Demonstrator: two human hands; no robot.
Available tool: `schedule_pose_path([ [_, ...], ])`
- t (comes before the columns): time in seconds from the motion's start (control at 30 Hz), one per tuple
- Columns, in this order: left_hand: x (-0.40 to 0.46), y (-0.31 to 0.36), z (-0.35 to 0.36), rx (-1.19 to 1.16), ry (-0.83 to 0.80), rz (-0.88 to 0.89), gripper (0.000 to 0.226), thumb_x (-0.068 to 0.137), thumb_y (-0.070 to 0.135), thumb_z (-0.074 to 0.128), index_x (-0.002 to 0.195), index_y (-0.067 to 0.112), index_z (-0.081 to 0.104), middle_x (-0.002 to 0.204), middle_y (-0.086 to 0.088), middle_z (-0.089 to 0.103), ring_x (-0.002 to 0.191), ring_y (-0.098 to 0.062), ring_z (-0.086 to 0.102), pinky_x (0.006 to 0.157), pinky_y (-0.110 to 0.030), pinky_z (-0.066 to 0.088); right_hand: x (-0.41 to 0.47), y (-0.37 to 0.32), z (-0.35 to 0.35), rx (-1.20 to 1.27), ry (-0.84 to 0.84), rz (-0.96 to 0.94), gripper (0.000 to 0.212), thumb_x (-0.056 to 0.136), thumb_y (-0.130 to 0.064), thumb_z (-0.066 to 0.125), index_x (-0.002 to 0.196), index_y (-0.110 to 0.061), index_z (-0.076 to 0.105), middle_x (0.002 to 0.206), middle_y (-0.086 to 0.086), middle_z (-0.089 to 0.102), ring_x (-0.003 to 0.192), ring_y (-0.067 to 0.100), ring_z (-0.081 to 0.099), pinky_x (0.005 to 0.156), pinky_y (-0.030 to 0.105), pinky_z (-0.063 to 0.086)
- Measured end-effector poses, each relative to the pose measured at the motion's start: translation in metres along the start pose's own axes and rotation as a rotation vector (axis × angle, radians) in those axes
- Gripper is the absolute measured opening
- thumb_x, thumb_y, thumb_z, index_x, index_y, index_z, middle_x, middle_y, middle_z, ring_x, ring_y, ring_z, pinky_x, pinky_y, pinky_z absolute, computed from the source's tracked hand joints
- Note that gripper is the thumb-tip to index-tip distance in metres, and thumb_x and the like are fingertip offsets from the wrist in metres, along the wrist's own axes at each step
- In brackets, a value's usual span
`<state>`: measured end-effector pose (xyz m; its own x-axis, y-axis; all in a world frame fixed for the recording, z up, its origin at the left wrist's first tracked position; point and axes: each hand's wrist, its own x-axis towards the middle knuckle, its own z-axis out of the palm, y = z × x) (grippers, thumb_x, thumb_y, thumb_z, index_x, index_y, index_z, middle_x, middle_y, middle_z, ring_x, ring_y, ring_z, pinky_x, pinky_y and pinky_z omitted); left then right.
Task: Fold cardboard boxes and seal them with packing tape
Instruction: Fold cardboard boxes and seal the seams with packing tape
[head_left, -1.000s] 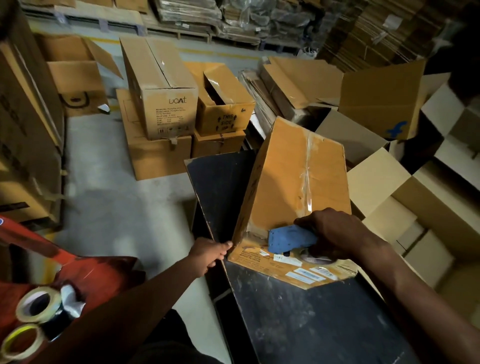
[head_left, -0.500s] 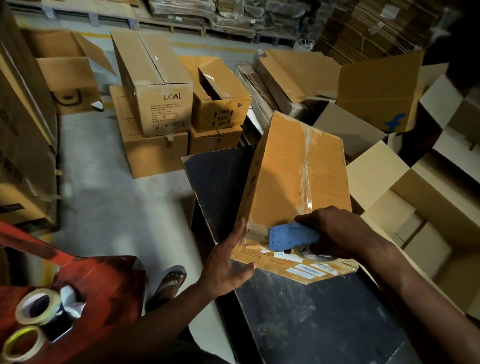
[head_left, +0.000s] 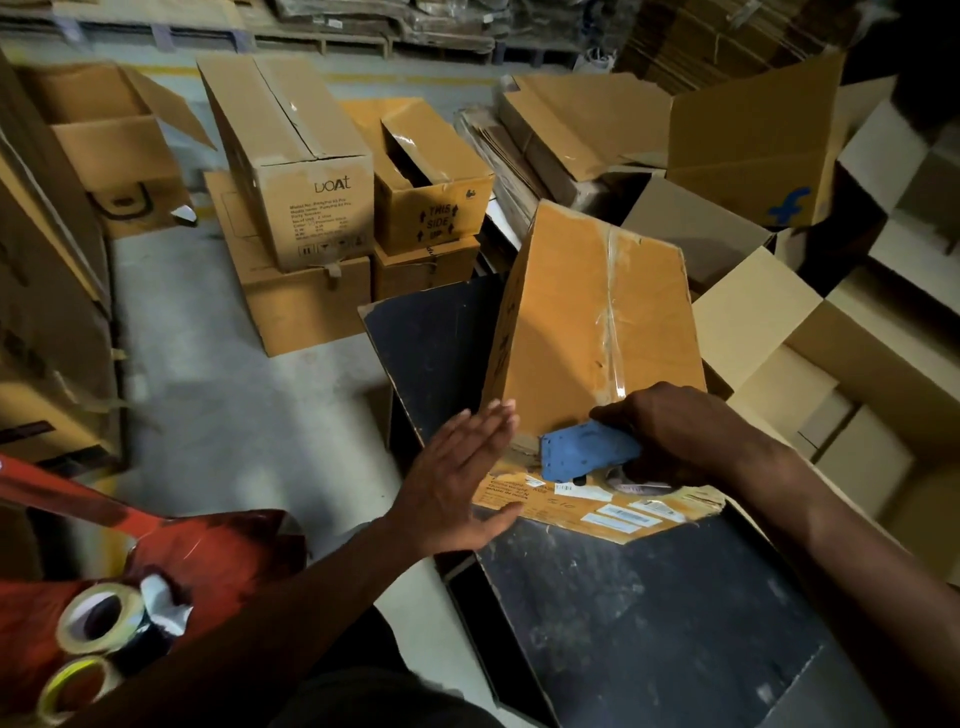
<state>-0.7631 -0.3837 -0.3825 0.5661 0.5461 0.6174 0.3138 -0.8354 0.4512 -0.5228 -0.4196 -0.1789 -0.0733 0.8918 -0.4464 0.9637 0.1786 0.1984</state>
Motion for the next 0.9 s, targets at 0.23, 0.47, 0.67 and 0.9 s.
schedule_pose_path([
  [0.23, 0.009, -0.022, 0.016, 0.181, -0.115, 0.187, 0.074, 0.090, 0.043, 0.071, 0.151, 0.007, 0.048, 0.158, -0.010, 0.048, 0.148, -0.025, 0.042, 0.112, -0.054, 0.044, -0.007, 0.001, -0.002, -0.006, -0.029, -0.144, 0.064, 0.098, -0.053, 0.059, 0.151, -0.064, 0.025, 0.100, -0.013, 0.047, 0.104, 0.020, 0.062, 0.078, 0.038, 0.053],
  [0.47, 0.013, -0.025, 0.009, 0.232, -0.189, 0.161, 0.071, 0.089, 0.043, 0.064, 0.151, 0.009, 0.052, 0.160, -0.006, 0.045, 0.150, -0.019, 0.039, 0.115, -0.049, 0.042, -0.015, 0.009, 0.000, 0.046, -0.125, -0.062, 0.073, 0.094, -0.032, 0.068, 0.149, -0.063, 0.033, 0.122, -0.010, 0.056, 0.113, 0.019, 0.061, 0.077, 0.035, 0.050],
  [0.67, 0.011, -0.021, 0.011, 0.221, -0.125, 0.143, 0.072, 0.086, 0.039, 0.072, 0.148, 0.009, 0.054, 0.156, -0.006, 0.050, 0.145, -0.020, 0.047, 0.110, -0.049, 0.048, -0.057, 0.045, 0.014, 0.018, -0.219, 0.073, 0.073, 0.094, -0.024, 0.059, 0.145, -0.069, 0.033, 0.112, -0.020, 0.050, 0.121, 0.014, 0.055, 0.087, 0.034, 0.042],
  [0.9, 0.008, -0.025, 0.017, 0.237, -0.097, 0.170, 0.073, 0.086, 0.039, 0.075, 0.148, 0.007, 0.053, 0.156, -0.008, 0.050, 0.145, -0.023, 0.047, 0.107, -0.051, 0.050, -0.089, 0.069, 0.011, 0.023, -0.166, 0.128, 0.074, 0.095, -0.023, 0.058, 0.143, -0.072, 0.030, 0.111, -0.021, 0.047, 0.124, 0.012, 0.053, 0.090, 0.038, 0.035],
])
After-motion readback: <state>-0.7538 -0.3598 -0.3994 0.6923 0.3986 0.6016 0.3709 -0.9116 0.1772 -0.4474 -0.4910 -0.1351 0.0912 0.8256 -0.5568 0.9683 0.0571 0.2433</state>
